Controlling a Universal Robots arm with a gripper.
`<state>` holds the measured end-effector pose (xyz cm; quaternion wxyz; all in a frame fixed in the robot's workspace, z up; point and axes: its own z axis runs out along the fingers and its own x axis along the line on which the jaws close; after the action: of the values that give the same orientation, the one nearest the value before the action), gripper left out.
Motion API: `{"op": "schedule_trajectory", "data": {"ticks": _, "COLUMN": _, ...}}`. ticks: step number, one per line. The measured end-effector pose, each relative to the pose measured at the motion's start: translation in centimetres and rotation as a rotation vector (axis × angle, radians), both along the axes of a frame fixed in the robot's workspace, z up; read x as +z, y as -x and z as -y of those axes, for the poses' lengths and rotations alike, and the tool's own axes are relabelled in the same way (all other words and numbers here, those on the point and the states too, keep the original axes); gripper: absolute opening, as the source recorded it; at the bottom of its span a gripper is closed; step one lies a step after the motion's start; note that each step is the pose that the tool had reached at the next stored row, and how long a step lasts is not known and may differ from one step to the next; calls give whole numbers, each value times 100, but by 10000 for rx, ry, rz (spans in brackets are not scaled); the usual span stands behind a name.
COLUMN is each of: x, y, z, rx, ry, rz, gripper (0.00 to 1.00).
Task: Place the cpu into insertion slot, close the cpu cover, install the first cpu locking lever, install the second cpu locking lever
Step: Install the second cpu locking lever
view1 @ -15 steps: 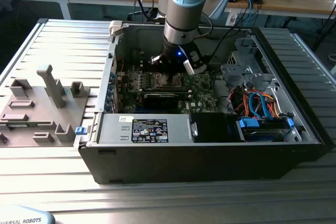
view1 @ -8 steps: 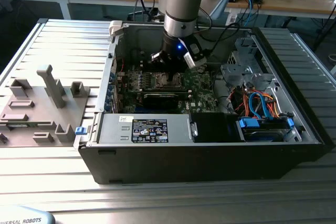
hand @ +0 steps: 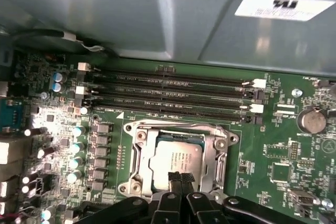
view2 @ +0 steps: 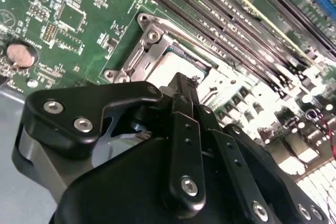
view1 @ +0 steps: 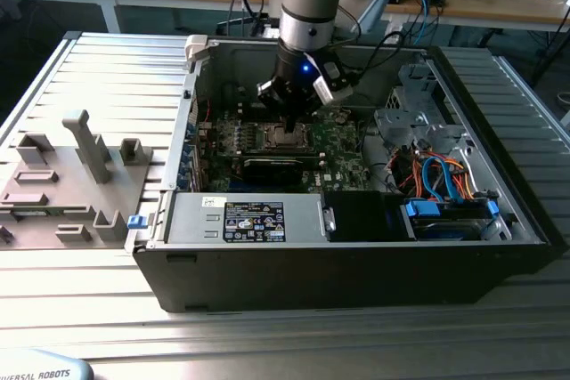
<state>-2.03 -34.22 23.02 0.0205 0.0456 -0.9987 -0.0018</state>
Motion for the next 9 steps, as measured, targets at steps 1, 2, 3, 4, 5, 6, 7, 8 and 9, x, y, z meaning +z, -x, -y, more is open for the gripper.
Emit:
{"op": "schedule_trajectory", "data": {"ticks": 1, "x": 30, "y": 0, "z": -3, "rx": 1, "ry": 13, "rz": 0, "gripper": 11}}
{"op": "schedule_trajectory", "data": {"ticks": 2, "x": 81, "y": 0, "z": -8, "rx": 0, "ry": 34, "rz": 0, "gripper": 11}}
{"op": "schedule_trajectory", "data": {"ticks": 3, "x": 117, "y": -1, "z": -9, "rx": 1, "ry": 44, "rz": -1, "gripper": 11}}
{"op": "schedule_trajectory", "data": {"ticks": 4, "x": 153, "y": -1, "z": -10, "rx": 1, "ry": 48, "rz": -1, "gripper": 11}}
{"op": "schedule_trajectory", "data": {"ticks": 5, "x": 207, "y": 0, "z": -13, "rx": 0, "ry": 61, "rz": 0, "gripper": 11}}
{"op": "schedule_trajectory", "data": {"ticks": 6, "x": 236, "y": 0, "z": -16, "rx": -1, "ry": 80, "rz": 0, "gripper": 11}}
{"op": "schedule_trajectory", "data": {"ticks": 7, "x": 257, "y": 0, "z": -17, "rx": 0, "ry": 93, "rz": 0, "gripper": 11}}
{"op": "schedule_trajectory", "data": {"ticks": 8, "x": 269, "y": 0, "z": -17, "rx": 1, "ry": 98, "rz": -1, "gripper": 11}}
{"op": "schedule_trajectory", "data": {"ticks": 9, "x": 270, "y": -1, "z": -17, "rx": 1, "ry": 97, "rz": 1, "gripper": 11}}
